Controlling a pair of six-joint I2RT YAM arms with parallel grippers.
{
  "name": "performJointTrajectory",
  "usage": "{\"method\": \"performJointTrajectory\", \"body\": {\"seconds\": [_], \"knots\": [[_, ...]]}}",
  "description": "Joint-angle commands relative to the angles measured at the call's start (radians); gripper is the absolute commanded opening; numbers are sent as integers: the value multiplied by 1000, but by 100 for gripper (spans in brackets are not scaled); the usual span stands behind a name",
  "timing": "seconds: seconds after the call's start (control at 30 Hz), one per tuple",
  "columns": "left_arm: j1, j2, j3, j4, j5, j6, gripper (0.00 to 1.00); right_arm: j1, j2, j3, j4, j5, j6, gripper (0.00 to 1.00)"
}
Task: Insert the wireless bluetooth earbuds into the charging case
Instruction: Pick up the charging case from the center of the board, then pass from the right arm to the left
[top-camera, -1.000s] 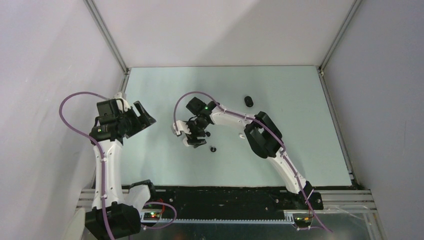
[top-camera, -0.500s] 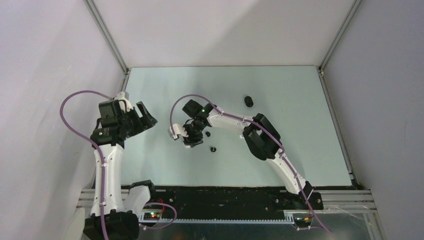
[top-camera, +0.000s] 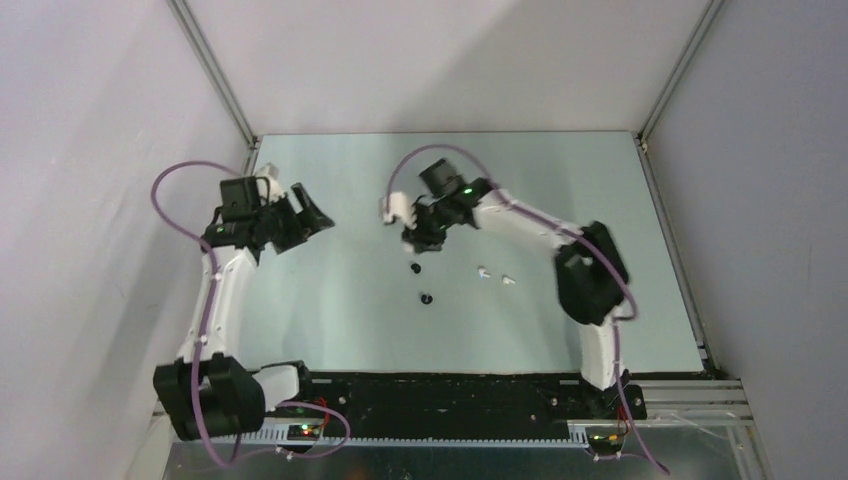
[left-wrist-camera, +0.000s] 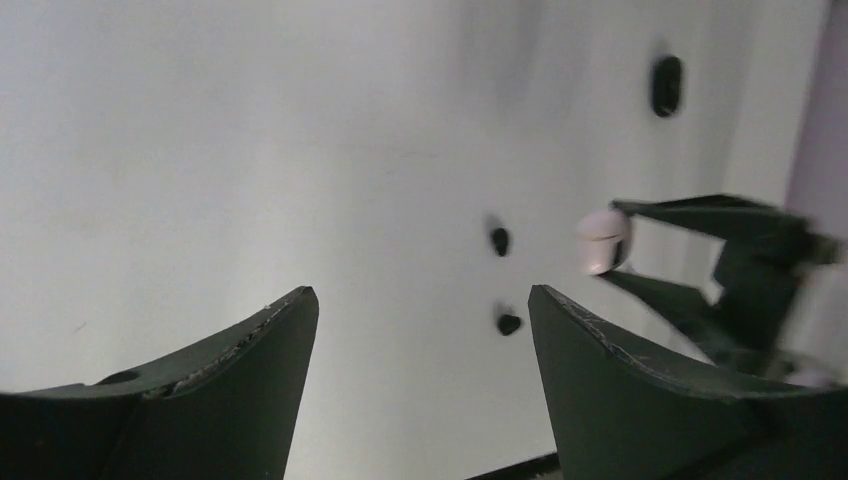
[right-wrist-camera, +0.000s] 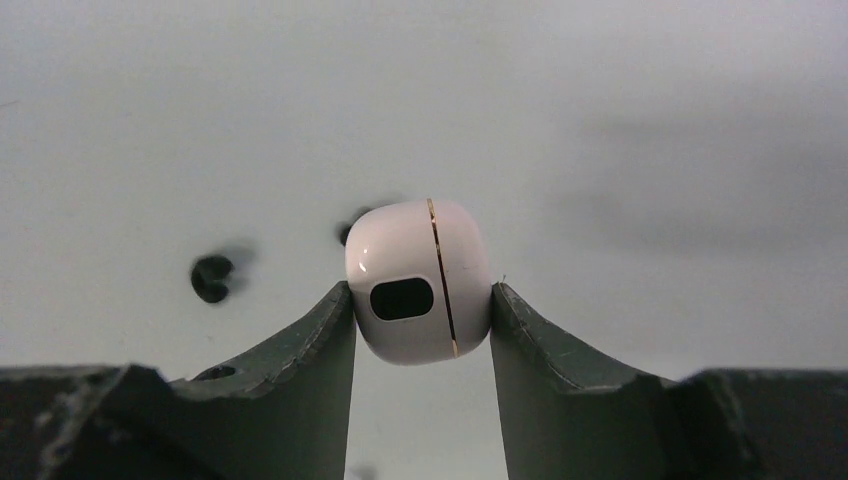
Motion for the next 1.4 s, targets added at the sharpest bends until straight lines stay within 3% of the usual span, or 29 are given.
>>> {"method": "performJointTrajectory", "body": {"seconds": [0.0, 0.13, 0.23, 0.5, 0.7, 0.97, 1.37], "knots": [[-134, 90, 135, 208, 178, -48, 84, -77, -328, -147, 214, 68, 115, 14], [-267, 196, 299, 314, 310, -2, 84, -135, -506, -249, 350, 97, 136, 14], [-342, 269, 415, 333, 371, 115, 85, -174, -600, -318, 484, 105, 160, 14], [-456, 413, 614, 387, 478, 185, 85, -174, -601, -341, 638, 182, 128, 16], [-463, 497, 679, 386, 510, 183, 79, -160, -568, -340, 779, 198, 117, 18], [-467, 537, 696, 386, 538, 182, 77, -143, -551, -341, 822, 179, 108, 19], [-471, 559, 714, 387, 594, 188, 55, -133, -543, -343, 794, 160, 54, 21]]}}
